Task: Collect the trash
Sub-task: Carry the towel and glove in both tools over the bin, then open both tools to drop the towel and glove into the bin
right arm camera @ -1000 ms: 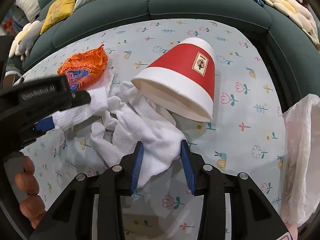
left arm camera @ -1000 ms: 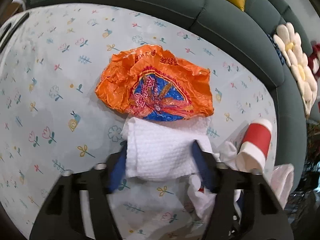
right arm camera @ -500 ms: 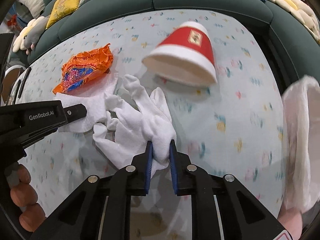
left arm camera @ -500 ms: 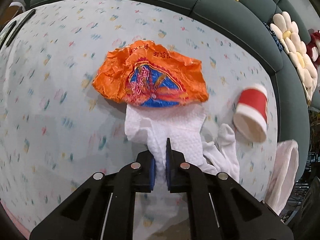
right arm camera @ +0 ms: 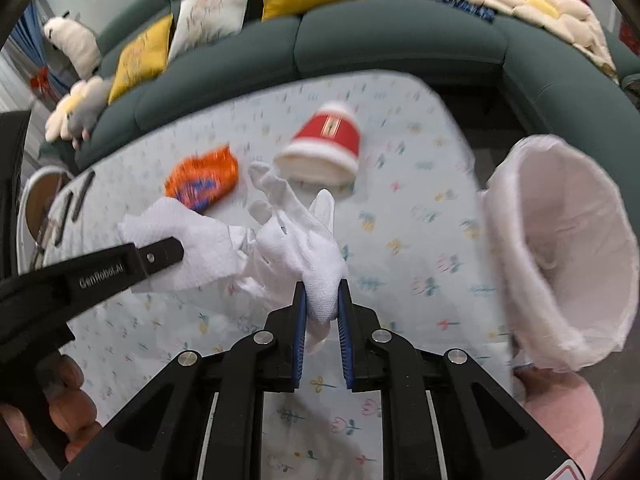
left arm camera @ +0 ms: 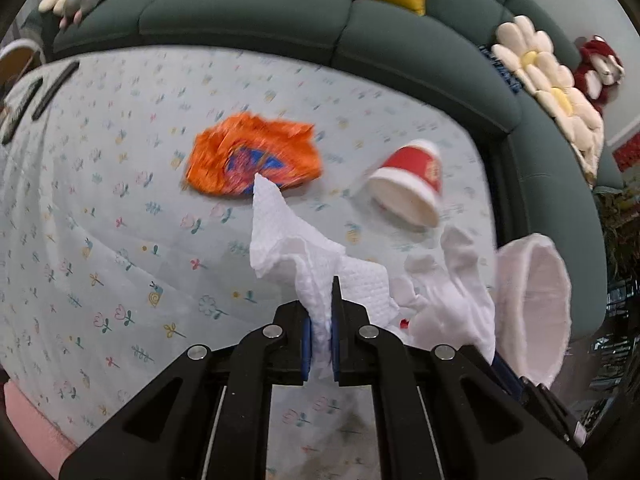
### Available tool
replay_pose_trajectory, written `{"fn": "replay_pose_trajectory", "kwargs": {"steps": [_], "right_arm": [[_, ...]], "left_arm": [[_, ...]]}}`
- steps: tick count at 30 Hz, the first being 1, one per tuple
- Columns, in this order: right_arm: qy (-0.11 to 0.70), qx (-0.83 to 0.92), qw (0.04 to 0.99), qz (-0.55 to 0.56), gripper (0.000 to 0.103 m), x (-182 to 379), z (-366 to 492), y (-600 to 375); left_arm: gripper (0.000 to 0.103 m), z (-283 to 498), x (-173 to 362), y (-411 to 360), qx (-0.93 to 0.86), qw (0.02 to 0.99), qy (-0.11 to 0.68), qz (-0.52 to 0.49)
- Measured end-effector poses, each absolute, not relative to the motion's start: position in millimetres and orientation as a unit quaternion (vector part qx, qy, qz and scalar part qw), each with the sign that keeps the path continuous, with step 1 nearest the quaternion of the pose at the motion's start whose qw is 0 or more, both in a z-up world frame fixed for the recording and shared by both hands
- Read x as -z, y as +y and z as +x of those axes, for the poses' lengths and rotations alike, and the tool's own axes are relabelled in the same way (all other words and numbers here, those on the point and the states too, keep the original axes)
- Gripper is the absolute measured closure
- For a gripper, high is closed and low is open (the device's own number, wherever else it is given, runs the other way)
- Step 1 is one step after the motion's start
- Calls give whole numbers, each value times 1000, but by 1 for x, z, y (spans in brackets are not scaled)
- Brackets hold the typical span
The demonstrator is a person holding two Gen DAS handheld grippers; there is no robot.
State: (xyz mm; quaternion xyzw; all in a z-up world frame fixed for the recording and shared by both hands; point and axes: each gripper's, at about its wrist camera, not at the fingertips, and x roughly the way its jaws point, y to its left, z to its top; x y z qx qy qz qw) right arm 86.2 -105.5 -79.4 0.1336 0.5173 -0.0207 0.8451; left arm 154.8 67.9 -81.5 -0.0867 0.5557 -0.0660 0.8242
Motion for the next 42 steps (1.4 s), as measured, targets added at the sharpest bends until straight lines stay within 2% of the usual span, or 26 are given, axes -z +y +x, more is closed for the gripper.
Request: {"fn": "replay_pose_trajectory", "kwargs": {"steps": [8,19,32,42], "right_arm": [[458,50,875,152,89,29,64,-149],[392,103,896,180,88,-20,32,-234],[367,165,889,219,88,-20,-8,-320],[370,189,876,246,88,-2,-22,-358]], "left_arm": [[96,136,22,14,109,853,507,-55],[96,111,-23,-81,187,867,463,-3],[96,82,-28,-182,265,852,450,52],[96,75,-12,-221,295,836,457,73]]}}
